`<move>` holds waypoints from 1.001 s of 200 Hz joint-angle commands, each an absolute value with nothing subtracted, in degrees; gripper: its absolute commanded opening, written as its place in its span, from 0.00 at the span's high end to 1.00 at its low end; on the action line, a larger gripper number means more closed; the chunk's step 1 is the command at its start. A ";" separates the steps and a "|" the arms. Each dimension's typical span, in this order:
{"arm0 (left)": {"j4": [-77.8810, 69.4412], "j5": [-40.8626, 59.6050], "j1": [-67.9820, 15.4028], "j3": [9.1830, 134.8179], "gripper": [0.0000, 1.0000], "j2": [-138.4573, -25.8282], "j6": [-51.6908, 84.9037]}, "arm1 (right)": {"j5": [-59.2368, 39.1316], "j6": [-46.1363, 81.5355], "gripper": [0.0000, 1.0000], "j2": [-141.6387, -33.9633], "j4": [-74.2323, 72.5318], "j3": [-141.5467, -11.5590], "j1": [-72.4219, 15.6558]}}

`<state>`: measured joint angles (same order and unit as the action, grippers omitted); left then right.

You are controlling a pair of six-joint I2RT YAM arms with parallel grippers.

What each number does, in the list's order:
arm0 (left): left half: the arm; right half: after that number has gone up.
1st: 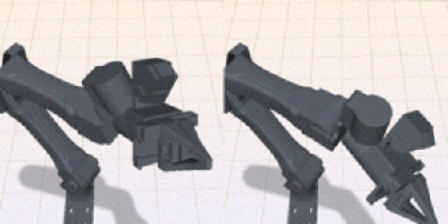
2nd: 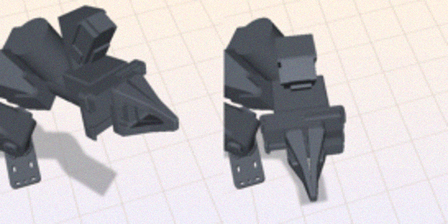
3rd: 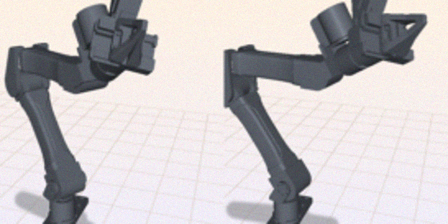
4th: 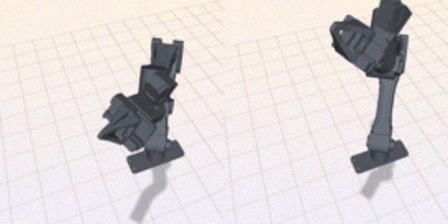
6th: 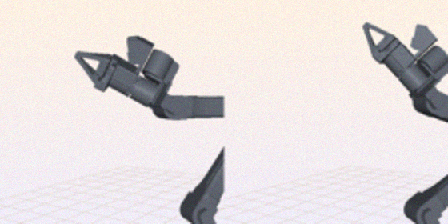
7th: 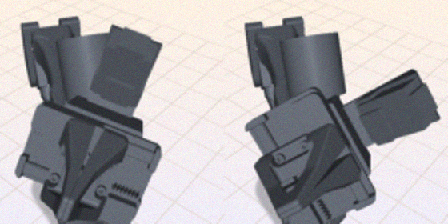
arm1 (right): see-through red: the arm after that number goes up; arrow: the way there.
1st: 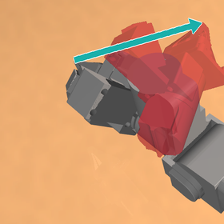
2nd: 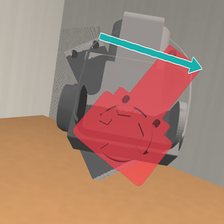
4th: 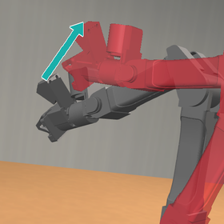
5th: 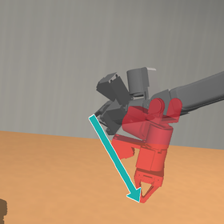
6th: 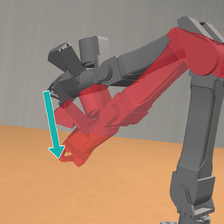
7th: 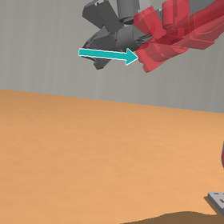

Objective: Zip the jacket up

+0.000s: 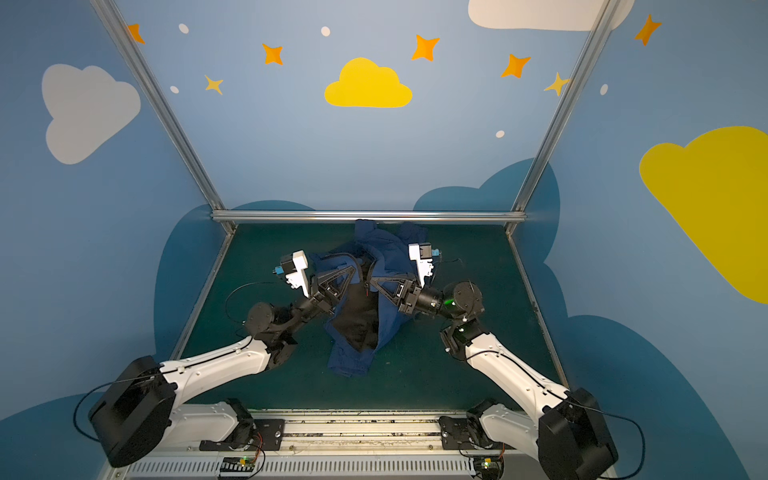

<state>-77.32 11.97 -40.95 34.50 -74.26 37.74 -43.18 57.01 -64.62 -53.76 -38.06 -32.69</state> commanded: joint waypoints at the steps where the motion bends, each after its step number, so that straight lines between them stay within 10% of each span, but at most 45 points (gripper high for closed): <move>1: -79.99 12.19 -41.22 36.39 0.97 -74.36 37.78 | -44.25 57.39 1.00 -64.77 -56.78 -40.78 -32.71; 200: -80.02 11.97 -41.84 36.30 0.97 -74.81 37.43 | -43.61 60.12 1.00 -66.42 -60.56 -41.66 -32.65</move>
<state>-77.54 11.90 -41.41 34.65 -74.67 37.74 -43.59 59.37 -66.41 -55.59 -39.33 -32.71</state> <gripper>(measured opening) 0.049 0.048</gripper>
